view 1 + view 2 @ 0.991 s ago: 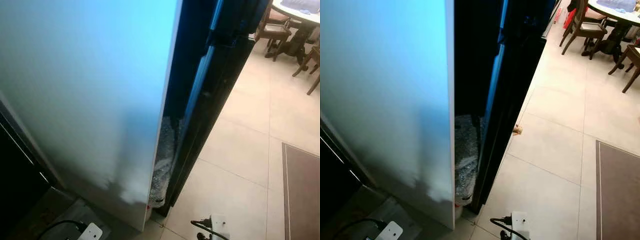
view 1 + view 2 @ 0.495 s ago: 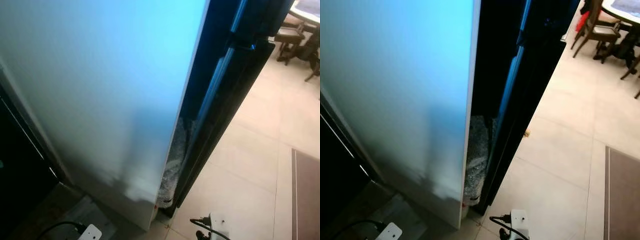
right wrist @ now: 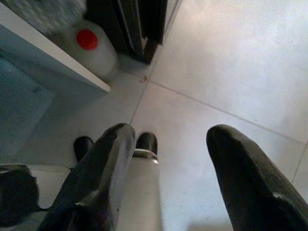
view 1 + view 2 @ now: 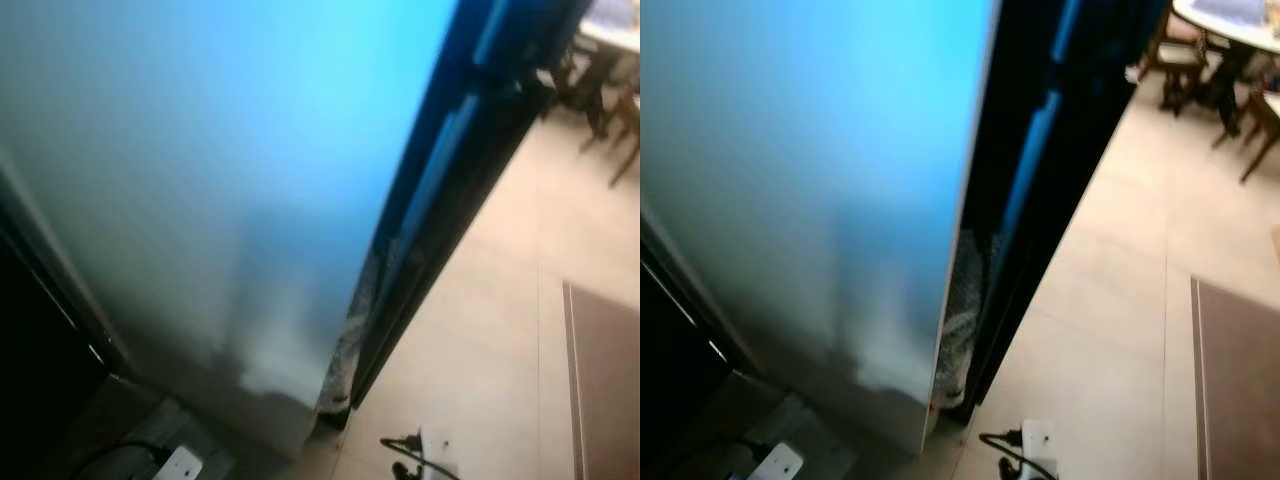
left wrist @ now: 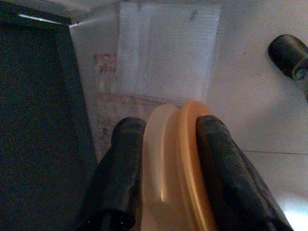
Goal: Restocking fridge
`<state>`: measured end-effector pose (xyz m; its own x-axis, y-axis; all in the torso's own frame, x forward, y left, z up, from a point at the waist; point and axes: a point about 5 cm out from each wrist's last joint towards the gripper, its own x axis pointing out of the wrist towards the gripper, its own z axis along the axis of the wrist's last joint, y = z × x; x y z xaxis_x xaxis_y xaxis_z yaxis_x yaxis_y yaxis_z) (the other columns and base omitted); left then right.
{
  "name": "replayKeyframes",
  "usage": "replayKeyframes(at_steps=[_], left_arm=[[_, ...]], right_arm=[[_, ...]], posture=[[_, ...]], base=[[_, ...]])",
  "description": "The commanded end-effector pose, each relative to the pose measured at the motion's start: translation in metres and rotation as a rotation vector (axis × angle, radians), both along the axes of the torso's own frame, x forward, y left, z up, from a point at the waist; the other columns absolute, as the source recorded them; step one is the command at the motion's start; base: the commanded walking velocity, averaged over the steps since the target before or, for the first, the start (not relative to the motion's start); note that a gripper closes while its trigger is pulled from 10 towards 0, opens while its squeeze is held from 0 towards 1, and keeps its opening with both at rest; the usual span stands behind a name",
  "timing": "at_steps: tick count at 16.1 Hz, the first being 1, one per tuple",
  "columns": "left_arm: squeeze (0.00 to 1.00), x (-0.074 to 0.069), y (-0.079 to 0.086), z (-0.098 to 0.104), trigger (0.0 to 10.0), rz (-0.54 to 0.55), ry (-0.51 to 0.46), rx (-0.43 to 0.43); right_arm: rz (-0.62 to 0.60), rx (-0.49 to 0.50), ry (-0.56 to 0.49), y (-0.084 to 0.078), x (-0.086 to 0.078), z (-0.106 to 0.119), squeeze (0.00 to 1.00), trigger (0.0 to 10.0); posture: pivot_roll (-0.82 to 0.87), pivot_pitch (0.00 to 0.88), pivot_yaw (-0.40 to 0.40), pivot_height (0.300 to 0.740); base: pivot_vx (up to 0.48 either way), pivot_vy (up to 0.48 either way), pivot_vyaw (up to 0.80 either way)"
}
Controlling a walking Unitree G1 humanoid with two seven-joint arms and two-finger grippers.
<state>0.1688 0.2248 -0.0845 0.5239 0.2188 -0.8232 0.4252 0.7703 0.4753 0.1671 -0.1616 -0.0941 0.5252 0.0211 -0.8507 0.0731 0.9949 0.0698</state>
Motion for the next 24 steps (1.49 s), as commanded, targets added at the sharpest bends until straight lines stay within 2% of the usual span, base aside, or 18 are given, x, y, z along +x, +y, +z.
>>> replayKeyframes(at_steps=[1,3,18,24], left_arm=[[0.0,-0.006,0.0023,-0.0021,10.0,0.002,0.016,0.001],[0.0,-0.006,0.0023,-0.0021,10.0,0.0,0.017,0.002],[0.0,-0.0075,0.0009,-0.003,10.0,0.028,0.016,-0.049],[0.0,-0.008,0.0019,-0.003,10.0,0.024,0.019,-0.046]], right_arm=[[-0.012,0.0,-0.004,-0.0006,0.0002,0.0002,0.0,10.0],[-0.013,0.001,-0.004,-0.0006,0.0002,0.0002,0.0,10.0],[-0.01,-0.009,-0.011,-0.0013,0.0006,0.0005,0.0,10.0],[-0.012,-0.009,-0.007,-0.0004,-0.0001,0.0001,0.0,10.0]], posture=[[-0.03,0.025,-0.074,0.74],[-0.03,0.025,-0.074,0.74],[-0.04,0.02,-0.075,0.74],[-0.04,0.016,-0.072,0.74]], base=[[0.0,0.262,0.0],[0.0,0.264,0.0],[0.0,0.0,0.0],[0.0,0.0,-0.7]])
